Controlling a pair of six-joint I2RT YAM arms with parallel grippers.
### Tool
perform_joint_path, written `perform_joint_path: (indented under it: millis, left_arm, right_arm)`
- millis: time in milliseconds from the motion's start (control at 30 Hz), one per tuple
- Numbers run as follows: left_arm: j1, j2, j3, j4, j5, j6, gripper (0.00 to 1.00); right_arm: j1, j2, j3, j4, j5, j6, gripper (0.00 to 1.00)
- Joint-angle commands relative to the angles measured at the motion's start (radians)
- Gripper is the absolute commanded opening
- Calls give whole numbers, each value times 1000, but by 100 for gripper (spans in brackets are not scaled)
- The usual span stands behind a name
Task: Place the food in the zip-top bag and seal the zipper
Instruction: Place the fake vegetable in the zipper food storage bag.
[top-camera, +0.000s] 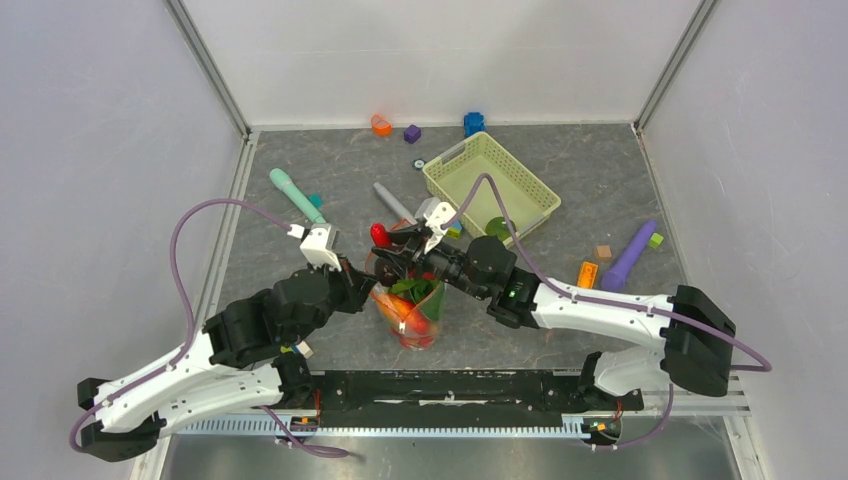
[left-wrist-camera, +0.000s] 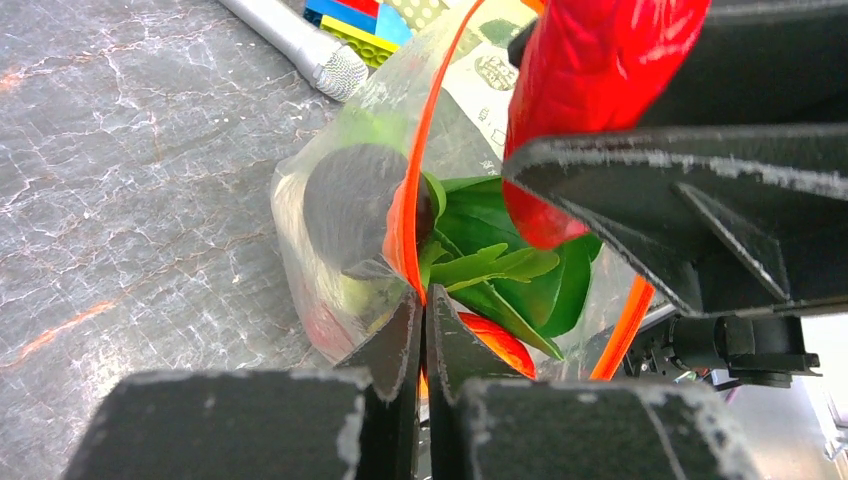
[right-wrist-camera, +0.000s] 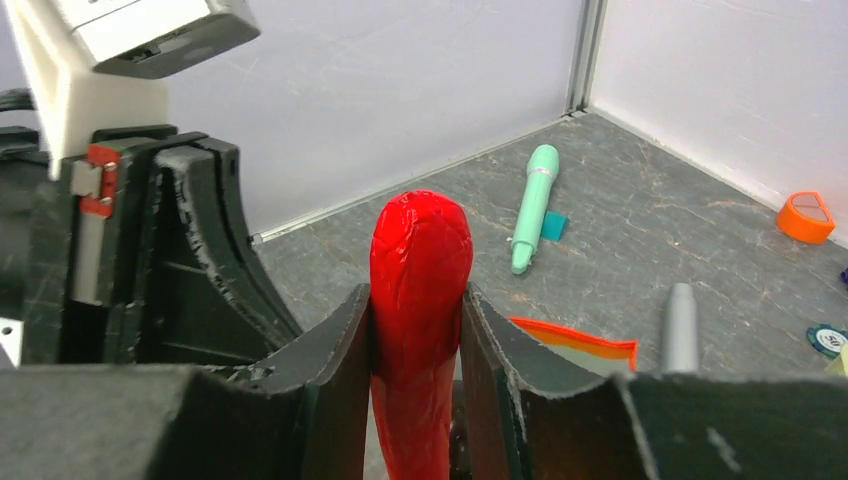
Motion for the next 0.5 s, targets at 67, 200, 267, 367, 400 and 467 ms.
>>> perform_joint_path:
  millis: [67, 200, 267, 367, 400, 467]
  left_arm:
    - [-1, 3, 9, 72, 5, -19, 2]
    - [-1, -1, 13, 60, 10, -14, 2]
    - [-2, -2, 16, 52, 15, -13, 2]
    - [-1, -8, 17, 47, 17, -13, 2]
    - [-2, -9, 18, 45, 16, -13, 2]
    - [-2, -14, 19, 37, 19, -13, 2]
  right_arm:
    - [13, -56, -68, 16, -46, -132, 16]
    - [13, -52, -46, -103, -181, -325, 17]
    - [13, -40, -20, -154, -181, -367, 17]
    - [13, -31, -7, -189, -185, -395, 18]
    - [13, -33, -7, -201, -219, -427, 19]
    - [13, -39, -3, -264, -327, -560, 25]
